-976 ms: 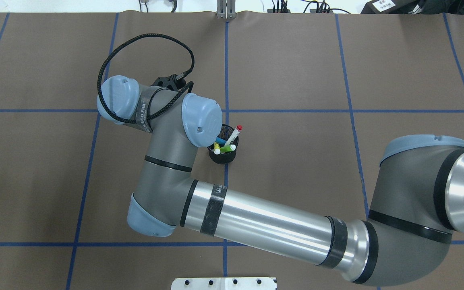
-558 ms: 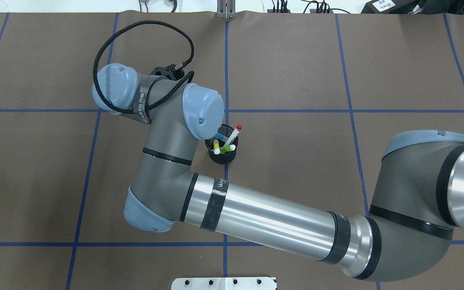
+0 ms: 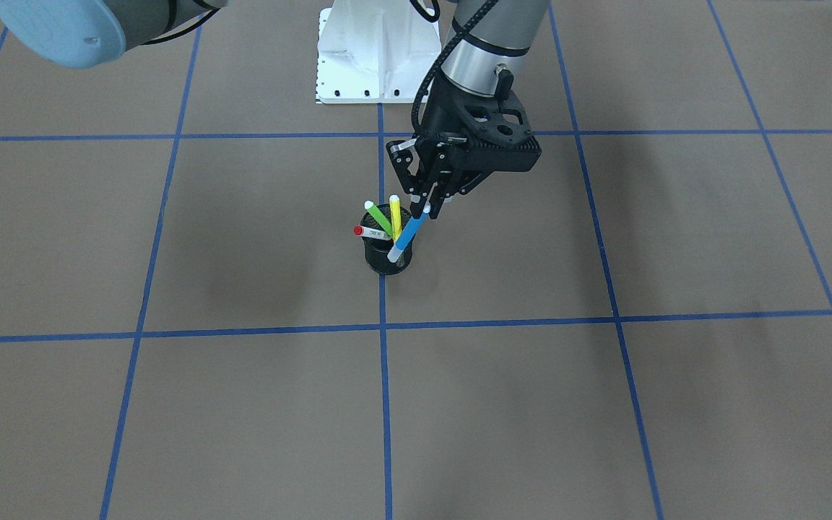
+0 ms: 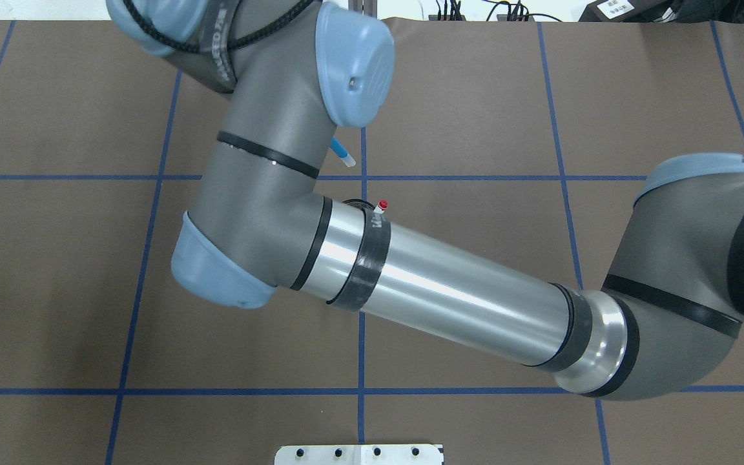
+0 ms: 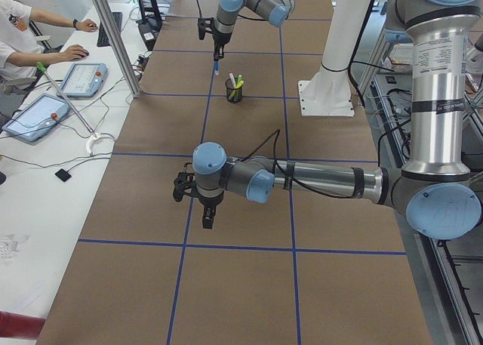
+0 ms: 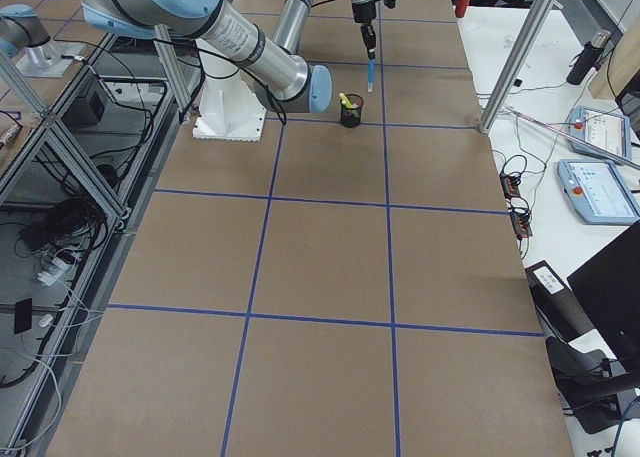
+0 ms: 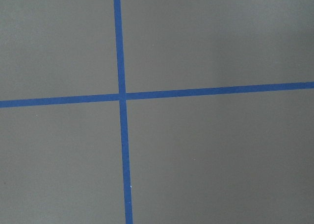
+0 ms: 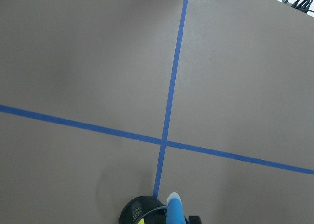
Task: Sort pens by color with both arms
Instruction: 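Lift the blue marker up out of the cup with the right gripper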
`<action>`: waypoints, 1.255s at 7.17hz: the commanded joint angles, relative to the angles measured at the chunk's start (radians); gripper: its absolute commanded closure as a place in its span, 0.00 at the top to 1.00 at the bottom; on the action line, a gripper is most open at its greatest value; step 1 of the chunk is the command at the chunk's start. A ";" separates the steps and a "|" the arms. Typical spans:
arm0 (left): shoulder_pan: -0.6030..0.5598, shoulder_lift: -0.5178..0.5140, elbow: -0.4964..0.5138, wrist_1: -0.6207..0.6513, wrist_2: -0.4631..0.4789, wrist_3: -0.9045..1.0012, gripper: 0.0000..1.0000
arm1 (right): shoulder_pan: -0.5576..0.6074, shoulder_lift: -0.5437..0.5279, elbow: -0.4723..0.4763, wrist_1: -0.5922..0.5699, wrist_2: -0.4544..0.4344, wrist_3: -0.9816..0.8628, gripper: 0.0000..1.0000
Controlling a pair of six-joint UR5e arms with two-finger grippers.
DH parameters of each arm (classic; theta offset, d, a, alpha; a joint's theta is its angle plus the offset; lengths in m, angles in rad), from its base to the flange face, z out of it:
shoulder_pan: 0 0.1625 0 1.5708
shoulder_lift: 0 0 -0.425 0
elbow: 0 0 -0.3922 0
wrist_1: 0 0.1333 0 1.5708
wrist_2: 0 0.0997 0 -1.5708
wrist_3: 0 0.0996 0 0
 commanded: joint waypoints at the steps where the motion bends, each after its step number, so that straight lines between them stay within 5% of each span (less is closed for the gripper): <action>1: 0.000 0.000 -0.002 0.000 0.000 0.001 1.00 | 0.086 -0.124 0.020 0.253 -0.020 0.024 0.00; 4: 0.000 0.000 -0.002 0.000 0.000 0.001 1.00 | 0.172 -0.415 0.009 0.749 -0.101 0.078 0.00; 7: 0.000 0.003 -0.009 -0.002 0.000 0.003 1.00 | 0.142 -0.425 -0.230 1.099 -0.298 0.139 0.00; 9: 0.000 0.003 -0.007 -0.003 0.000 0.003 1.00 | 0.093 -0.428 -0.246 1.137 -0.386 0.142 0.00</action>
